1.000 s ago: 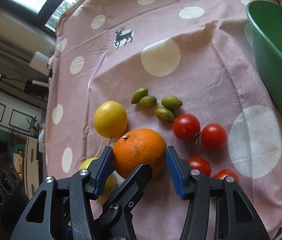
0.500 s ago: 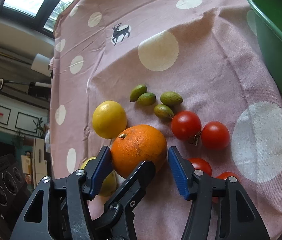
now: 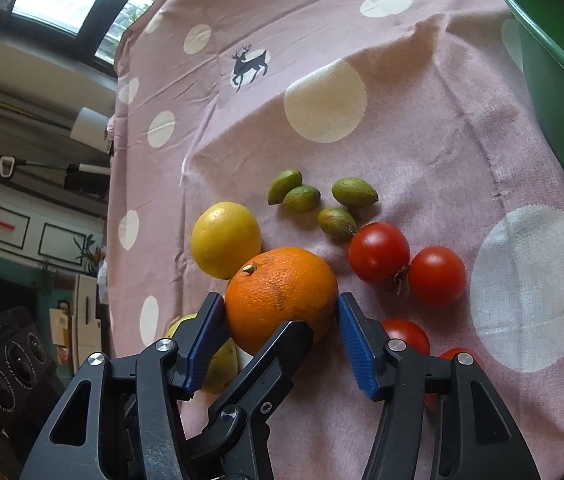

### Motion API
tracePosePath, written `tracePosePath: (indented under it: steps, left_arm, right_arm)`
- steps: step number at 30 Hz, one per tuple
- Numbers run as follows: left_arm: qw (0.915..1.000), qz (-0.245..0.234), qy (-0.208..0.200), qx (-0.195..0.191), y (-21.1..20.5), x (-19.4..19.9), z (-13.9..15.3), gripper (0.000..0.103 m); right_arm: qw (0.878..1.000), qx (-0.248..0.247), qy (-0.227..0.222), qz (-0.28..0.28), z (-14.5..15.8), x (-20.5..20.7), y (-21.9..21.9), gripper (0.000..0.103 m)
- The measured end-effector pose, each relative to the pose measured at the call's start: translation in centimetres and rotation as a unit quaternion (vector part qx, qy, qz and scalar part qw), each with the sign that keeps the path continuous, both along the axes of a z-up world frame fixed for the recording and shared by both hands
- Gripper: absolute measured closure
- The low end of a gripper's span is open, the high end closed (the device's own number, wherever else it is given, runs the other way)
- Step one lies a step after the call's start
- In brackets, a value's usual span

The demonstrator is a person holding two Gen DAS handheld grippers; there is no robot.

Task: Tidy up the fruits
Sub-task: 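Close the right tool's fingers on the orange, then lift the orange with the right tool and carry it over the green bowl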

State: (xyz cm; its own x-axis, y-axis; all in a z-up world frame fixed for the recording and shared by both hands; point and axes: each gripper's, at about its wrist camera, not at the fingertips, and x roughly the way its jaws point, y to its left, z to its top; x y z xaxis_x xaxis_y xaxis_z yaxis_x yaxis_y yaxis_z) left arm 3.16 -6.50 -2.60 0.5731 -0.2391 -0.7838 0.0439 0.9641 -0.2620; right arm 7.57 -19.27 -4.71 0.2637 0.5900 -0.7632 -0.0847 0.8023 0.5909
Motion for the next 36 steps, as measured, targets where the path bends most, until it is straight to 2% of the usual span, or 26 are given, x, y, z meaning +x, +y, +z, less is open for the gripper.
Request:
tracePosePath:
  steps: [15, 20, 27, 32, 36]
  left_arm:
    - [0.997, -0.026, -0.072, 0.007, -1.9, -1.5, 3.9, 0.048]
    - [0.9919, -0.047, -0.116, 0.021, -3.4, -1.3, 7.1, 0.048]
    - [0.985, -0.078, -0.152, 0.028, -6.0, -0.2, 10.7, 0.048]
    - [0.98, -0.098, -0.172, 0.024, -7.7, 1.0, 12.3, 0.048]
    - [0.9767, -0.113, -0.181, 0.024, -9.2, 1.7, 12.3, 0.048]
  right_arm:
    - [0.998, 0.012, -0.062, -0.024, 3.9, -1.9, -1.8, 0.043]
    - [0.993, 0.03, -0.1, -0.05, 6.8, -2.5, -3.2, 0.043]
    - [0.985, 0.039, -0.147, -0.08, 10.7, -2.3, -5.8, 0.043]
    - [0.98, 0.042, -0.165, -0.102, 12.7, -1.3, -7.9, 0.043]
    - [0.976, 0.042, -0.178, -0.117, 13.2, -1.0, -9.4, 0.043]
